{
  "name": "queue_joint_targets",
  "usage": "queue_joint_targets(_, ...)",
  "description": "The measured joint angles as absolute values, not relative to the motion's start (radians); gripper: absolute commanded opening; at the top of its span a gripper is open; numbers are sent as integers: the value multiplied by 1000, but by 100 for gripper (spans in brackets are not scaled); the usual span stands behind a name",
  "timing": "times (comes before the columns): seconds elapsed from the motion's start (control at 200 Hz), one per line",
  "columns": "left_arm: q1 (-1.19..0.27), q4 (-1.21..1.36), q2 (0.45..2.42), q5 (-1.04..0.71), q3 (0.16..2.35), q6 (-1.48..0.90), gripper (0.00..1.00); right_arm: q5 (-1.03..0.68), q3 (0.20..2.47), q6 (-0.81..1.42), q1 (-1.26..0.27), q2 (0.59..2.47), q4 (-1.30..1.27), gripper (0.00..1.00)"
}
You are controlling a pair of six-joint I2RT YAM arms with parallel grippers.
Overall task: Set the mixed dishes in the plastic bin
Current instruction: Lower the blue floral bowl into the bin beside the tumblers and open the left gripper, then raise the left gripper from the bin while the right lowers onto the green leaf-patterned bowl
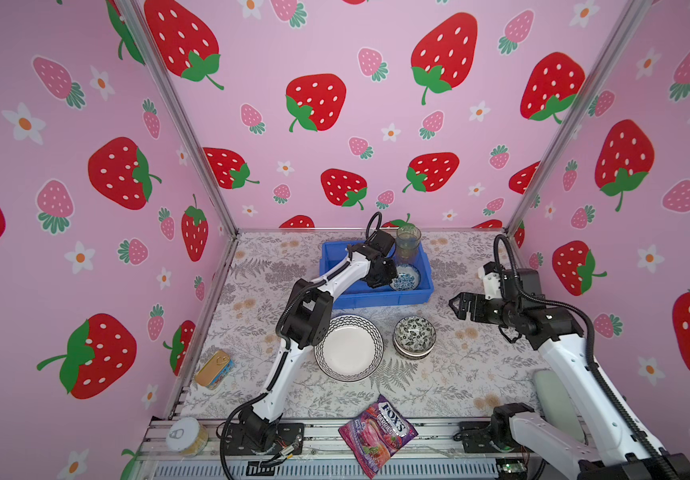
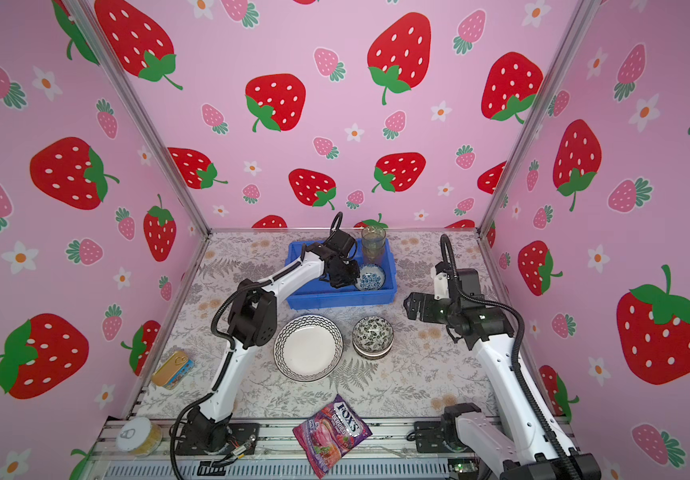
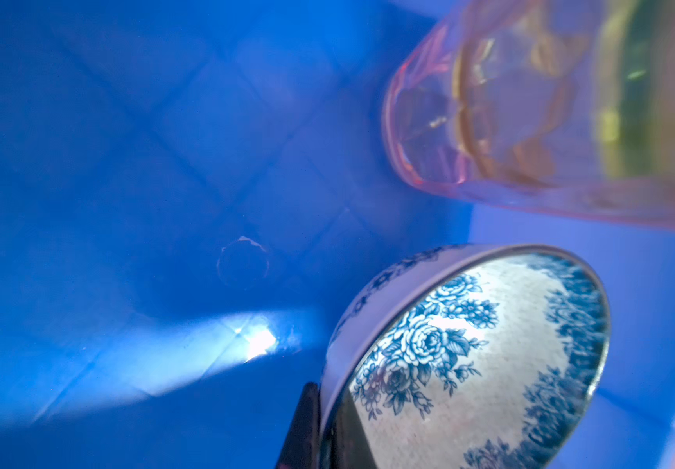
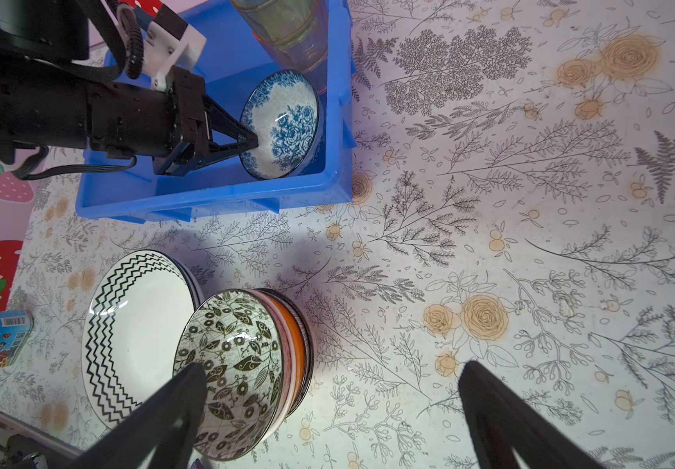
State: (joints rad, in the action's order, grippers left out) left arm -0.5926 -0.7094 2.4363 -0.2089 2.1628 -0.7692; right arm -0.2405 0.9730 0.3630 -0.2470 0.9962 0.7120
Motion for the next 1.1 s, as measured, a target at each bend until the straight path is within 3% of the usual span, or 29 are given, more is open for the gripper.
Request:
queue_joint_targets(0.05,-593,-709,2436,-210,2166,-769,5,-241,972,362,-247,996,712,99)
queue_joint_targets(0.07,-593,-709,2436,-212,2168,-769,10,-241,971,362,-246,996,712,99)
queue_joint_targets(0.34,-598,-700,2436,-228,2180,-778,27,-245,964,361,-245,997,711,99)
queue_joint_targets(0.615,-601,-698,2435,-237,2180,-780,56,-246,963,361,-245,1003,711,100)
queue_joint_targets(0.755,-602,-700,2421,-238,2180,-771,76,-250,963,350,-245,1023,712,90)
queue_joint_targets(0.9,-607,-708,2366,-234,2179,-759,92,-257,963,343,-251,1047,712,85)
queue_joint_targets(1.016,-614,-708,2299,-229,2179,-752,100,-253,963,347,-274,1050,711,83)
queue_joint_targets(1.101,-619,-707,2247,-227,2177,-748,99,-246,957,360,-314,1054,702,82)
